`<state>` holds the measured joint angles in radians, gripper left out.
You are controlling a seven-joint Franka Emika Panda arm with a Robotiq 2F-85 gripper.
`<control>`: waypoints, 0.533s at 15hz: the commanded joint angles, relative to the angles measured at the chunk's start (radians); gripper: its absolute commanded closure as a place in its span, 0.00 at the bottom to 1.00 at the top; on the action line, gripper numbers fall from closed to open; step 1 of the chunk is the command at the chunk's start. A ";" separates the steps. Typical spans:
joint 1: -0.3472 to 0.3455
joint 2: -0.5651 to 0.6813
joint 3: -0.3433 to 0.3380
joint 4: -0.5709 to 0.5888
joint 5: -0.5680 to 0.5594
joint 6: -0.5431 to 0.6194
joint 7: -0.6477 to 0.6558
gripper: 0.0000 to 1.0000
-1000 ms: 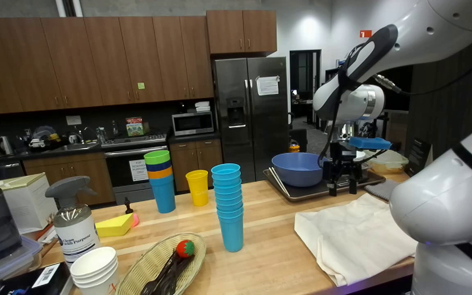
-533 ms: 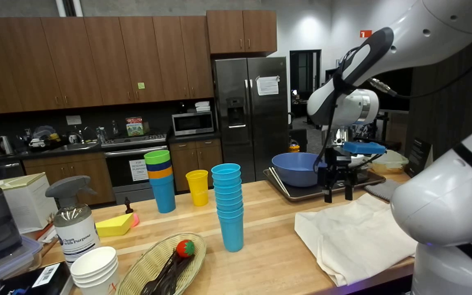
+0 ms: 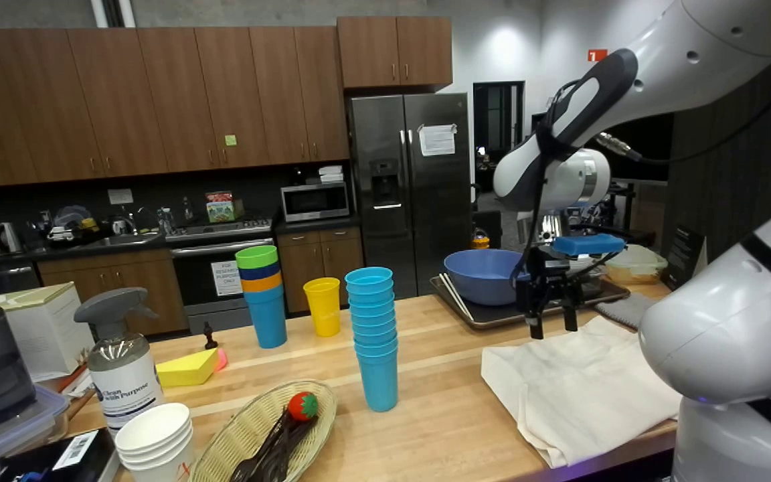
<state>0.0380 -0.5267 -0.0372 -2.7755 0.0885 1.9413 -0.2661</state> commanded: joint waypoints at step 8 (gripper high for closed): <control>0.007 -0.023 -0.021 0.009 -0.065 -0.067 -0.062 0.00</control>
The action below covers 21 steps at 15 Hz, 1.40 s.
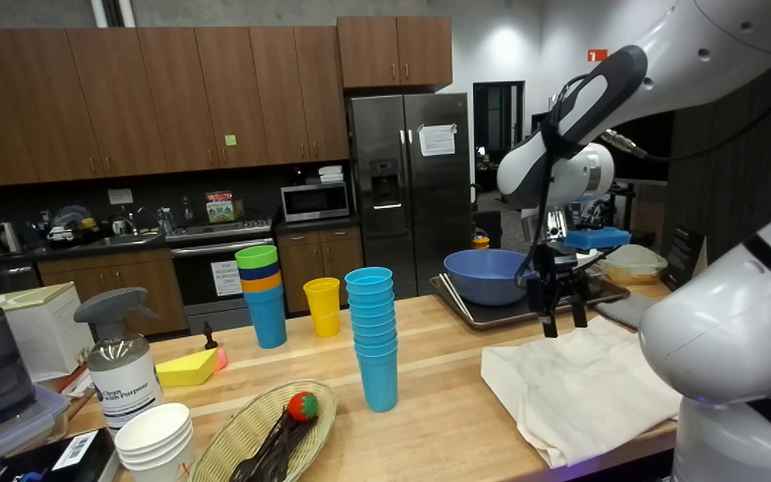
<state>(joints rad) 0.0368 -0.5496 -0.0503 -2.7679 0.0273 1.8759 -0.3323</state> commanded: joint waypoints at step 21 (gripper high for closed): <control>-0.031 0.042 0.015 -0.006 -0.212 0.402 -0.015 0.00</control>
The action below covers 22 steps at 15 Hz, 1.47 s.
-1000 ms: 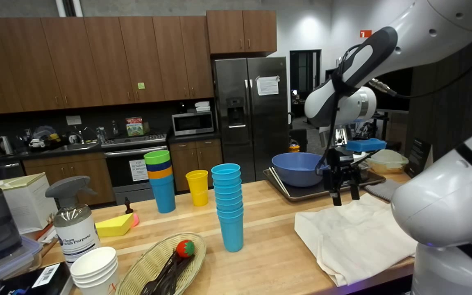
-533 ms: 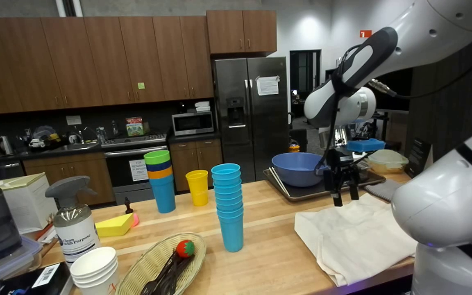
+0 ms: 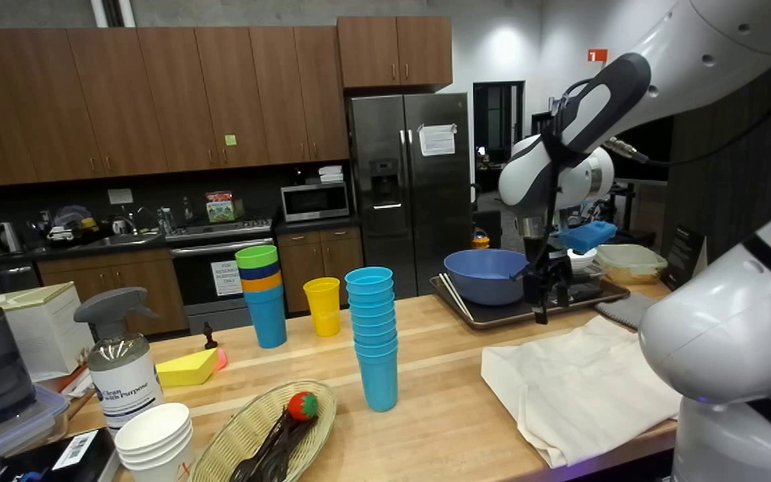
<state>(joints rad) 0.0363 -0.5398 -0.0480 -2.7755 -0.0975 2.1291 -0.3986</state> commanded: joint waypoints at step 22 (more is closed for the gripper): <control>-0.071 0.072 0.025 0.002 -0.203 0.317 0.139 0.00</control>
